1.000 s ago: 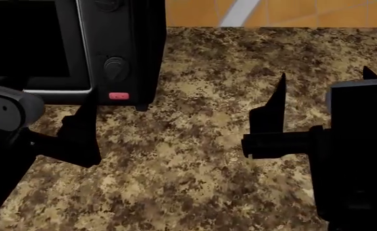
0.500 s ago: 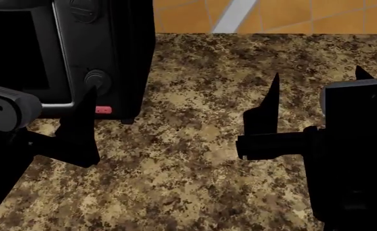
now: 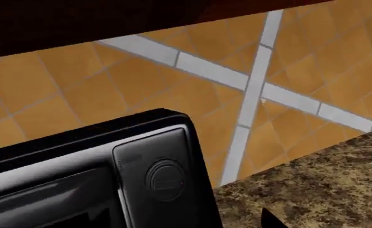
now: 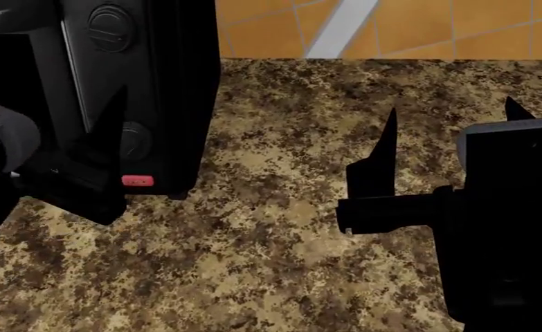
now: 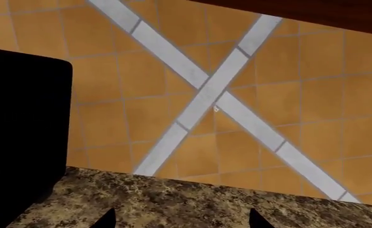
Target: Decrease the toaster oven temperature.
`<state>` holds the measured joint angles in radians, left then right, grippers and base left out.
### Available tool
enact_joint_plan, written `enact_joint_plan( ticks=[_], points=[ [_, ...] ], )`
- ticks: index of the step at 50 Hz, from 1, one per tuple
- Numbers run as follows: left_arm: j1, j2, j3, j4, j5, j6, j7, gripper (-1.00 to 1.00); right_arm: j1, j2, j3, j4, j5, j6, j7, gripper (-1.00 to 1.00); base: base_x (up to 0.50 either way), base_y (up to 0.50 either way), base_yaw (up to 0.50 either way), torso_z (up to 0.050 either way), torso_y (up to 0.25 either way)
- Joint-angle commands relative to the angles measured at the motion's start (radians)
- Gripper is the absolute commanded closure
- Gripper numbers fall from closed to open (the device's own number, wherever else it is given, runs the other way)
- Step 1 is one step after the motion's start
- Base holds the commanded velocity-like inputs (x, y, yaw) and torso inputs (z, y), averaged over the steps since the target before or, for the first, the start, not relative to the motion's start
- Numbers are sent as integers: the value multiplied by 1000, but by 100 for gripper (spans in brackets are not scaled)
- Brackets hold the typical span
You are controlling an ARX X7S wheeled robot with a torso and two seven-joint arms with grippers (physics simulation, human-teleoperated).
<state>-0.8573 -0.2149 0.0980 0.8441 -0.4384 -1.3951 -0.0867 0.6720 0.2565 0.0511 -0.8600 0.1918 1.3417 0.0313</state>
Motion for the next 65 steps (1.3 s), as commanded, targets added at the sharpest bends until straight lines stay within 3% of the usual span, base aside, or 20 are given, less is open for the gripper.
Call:
enact_joint_plan(
  ticks=[1, 8, 12, 19, 25, 32, 45, 58, 65],
  points=[
    [-274, -87, 84, 50, -58, -159, 32, -100, -17, -2, 9, 22, 8, -39, -7, -100, 0, 0, 0, 0, 0],
    [-320, -32, 2, -101, -173, -167, -94, -100, -30, -3, 26, 23, 12, -48, -7, -100, 0, 0, 0, 0, 0],
    [-406, -127, 153, -193, -136, -35, -29, -100, -30, -3, 22, 33, 13, -57, -6, -100, 0, 0, 0, 0, 0],
    [-616, -372, 572, -278, -26, 204, 249, -100, -35, 0, 21, 42, 16, -67, -7, -100, 0, 0, 0, 0, 0],
    [-779, -426, 746, -345, 57, 274, 381, -100, -36, -1, 14, 47, 18, -73, -6, -100, 0, 0, 0, 0, 0],
    [-905, -503, 1001, -429, 214, 514, 588, -100, -47, -4, 18, 65, 21, -102, -7, -100, 0, 0, 0, 0, 0],
    [-1021, -563, 1206, -504, 352, 791, 828, -100, -24, -4, -16, 123, 16, -139, 0, -100, 0, 0, 0, 0, 0],
    [-1005, -602, 1330, -518, 500, 912, 851, -100, -50, -6, -5, 118, 23, -152, 4, -100, 0, 0, 0, 0, 0],
    [-992, -577, 1392, -619, 653, 1034, 753, -100, -73, -8, 9, 122, 28, -171, 3, -100, 0, 0, 0, 0, 0]
  ],
)
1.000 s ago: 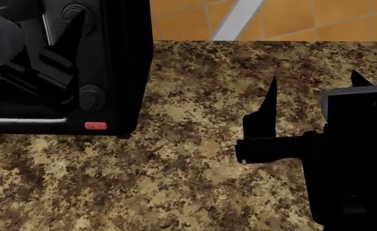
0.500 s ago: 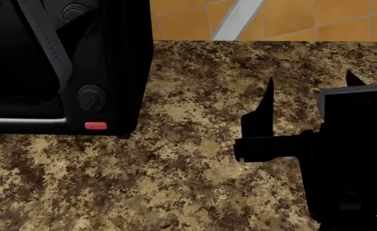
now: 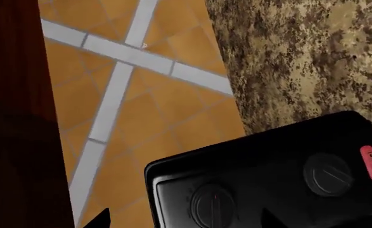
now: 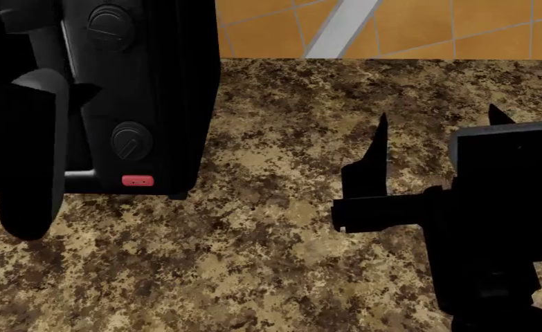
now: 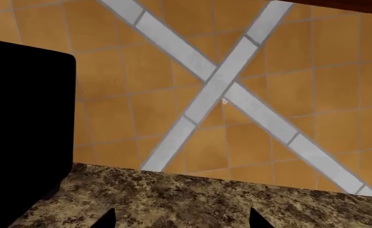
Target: Decrease the toaster oven temperature.
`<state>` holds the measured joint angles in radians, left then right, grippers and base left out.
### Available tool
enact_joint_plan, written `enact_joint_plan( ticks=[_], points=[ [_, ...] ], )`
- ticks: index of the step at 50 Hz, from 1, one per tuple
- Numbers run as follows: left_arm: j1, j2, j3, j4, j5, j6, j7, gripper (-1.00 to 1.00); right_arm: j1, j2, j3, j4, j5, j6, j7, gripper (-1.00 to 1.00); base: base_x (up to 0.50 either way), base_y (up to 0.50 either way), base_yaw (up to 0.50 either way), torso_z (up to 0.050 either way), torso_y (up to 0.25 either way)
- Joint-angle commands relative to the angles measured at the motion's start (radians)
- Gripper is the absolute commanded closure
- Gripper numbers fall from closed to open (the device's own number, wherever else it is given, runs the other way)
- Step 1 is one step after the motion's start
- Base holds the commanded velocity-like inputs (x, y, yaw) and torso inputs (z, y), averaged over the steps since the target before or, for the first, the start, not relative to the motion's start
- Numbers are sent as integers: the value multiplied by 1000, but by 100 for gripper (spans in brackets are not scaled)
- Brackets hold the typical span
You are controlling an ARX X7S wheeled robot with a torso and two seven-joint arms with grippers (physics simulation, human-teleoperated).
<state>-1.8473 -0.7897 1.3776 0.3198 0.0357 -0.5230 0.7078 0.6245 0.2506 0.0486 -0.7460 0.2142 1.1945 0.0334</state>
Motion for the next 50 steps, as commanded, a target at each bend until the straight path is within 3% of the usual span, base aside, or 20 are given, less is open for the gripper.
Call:
enact_joint_plan(
  ticks=[1, 22, 50],
  points=[
    [2, 2, 111, -101, 175, 151, -43, -100, -26, -3, 12, 7, 7, -24, 1, -100, 0, 0, 0, 0, 0],
    [60, 95, 89, -242, 185, 125, -149, -100, -62, -7, 33, 10, 20, -49, 4, -100, 0, 0, 0, 0, 0],
    [93, 91, 76, -141, 131, 64, -100, -100, -80, -6, 42, 32, 35, -78, 8, -100, 0, 0, 0, 0, 0]
  ],
)
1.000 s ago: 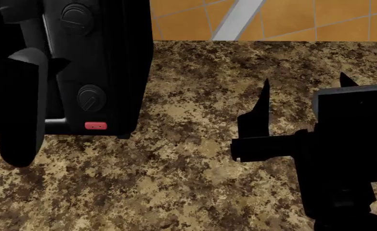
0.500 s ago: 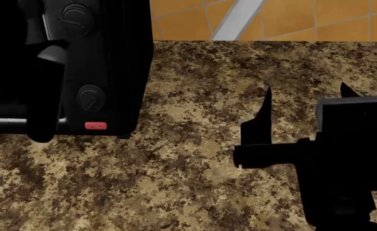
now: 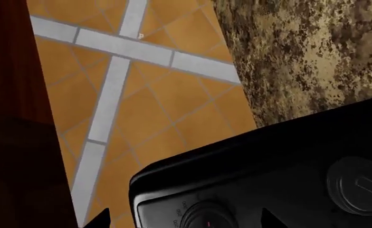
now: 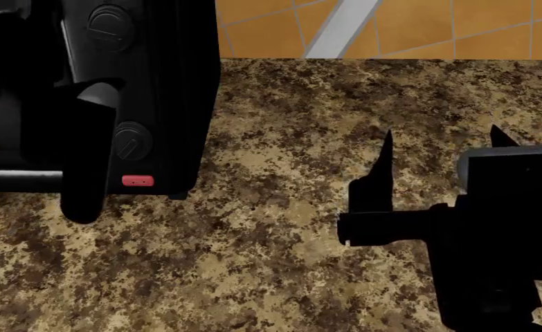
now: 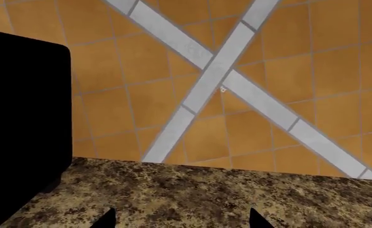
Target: Decrease the toaster oven temperature.
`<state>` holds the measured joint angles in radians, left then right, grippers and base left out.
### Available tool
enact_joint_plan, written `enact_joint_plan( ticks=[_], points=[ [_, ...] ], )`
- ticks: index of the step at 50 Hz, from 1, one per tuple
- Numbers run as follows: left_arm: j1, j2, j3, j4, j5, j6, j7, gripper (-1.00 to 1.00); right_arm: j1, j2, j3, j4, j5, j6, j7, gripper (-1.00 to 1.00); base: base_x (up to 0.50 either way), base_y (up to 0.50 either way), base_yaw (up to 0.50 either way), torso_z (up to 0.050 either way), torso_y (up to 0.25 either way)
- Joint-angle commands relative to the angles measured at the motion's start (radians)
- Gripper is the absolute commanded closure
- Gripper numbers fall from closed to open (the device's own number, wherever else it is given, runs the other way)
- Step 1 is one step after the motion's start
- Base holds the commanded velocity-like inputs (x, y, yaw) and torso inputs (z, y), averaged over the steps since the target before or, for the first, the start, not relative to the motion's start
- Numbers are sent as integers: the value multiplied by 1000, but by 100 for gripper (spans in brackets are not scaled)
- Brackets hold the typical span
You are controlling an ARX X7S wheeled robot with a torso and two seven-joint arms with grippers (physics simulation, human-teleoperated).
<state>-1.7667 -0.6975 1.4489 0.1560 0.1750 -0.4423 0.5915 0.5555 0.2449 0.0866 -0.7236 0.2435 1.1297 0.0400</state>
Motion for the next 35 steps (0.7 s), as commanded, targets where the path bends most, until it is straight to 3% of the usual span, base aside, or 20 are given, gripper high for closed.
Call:
enact_joint_plan(
  ticks=[1, 35],
  points=[
    [-1, 3, 1, 12, -15, -7, 29, -100, -10, -1, 4, 10, 6, -13, 1, -100, 0, 0, 0, 0, 0],
    [45, 7, 21, -23, 7, 7, -2, -100, -35, 3, 6, 22, 21, -38, 11, -100, 0, 0, 0, 0, 0]
  ],
)
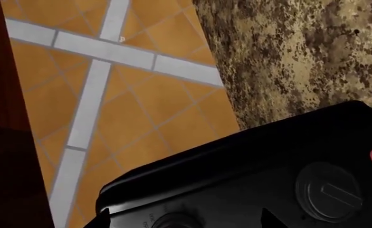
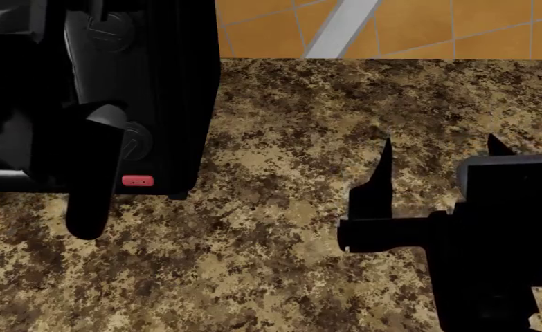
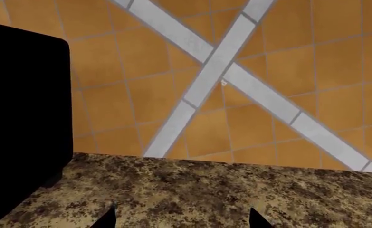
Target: Decrease the toaster oven temperature.
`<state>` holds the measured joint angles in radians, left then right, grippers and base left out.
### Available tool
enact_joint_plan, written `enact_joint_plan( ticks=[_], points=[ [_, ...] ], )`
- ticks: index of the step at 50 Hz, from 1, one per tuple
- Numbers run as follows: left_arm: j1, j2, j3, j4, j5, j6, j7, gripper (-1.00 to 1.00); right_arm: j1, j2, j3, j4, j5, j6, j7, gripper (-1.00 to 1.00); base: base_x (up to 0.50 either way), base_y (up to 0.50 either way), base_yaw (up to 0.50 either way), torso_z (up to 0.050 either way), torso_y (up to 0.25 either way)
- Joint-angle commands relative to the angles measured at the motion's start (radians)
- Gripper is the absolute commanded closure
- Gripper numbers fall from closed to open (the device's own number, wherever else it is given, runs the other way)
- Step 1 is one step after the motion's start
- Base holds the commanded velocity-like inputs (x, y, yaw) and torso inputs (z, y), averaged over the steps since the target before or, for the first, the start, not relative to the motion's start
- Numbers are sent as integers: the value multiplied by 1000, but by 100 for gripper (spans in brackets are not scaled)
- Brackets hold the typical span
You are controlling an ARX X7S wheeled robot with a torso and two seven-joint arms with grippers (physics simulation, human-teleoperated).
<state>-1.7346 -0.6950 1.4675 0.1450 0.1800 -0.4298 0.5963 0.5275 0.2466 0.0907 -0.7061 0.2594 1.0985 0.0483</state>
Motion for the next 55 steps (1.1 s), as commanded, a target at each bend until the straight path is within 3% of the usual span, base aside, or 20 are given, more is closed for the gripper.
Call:
enact_joint_plan(
  ticks=[1, 44, 45, 55],
  points=[
    [14, 1, 6, -11, 5, -1, -4, -100, -7, 1, 0, 6, 5, -8, 3, -100, 0, 0, 0, 0, 0],
    [26, -30, 54, -2, 49, -121, 64, -100, -15, 2, -16, 58, 18, -56, 12, -100, 0, 0, 0, 0, 0],
    [26, -26, 51, -7, 52, -131, 61, 100, -15, 2, -16, 60, 18, -57, 13, -100, 0, 0, 3, 0, 0],
    [25, -21, 45, 6, 61, -177, 62, 100, -27, 3, -10, 57, 24, -63, 17, -100, -1, 3, 5, 0, 0]
  ],
)
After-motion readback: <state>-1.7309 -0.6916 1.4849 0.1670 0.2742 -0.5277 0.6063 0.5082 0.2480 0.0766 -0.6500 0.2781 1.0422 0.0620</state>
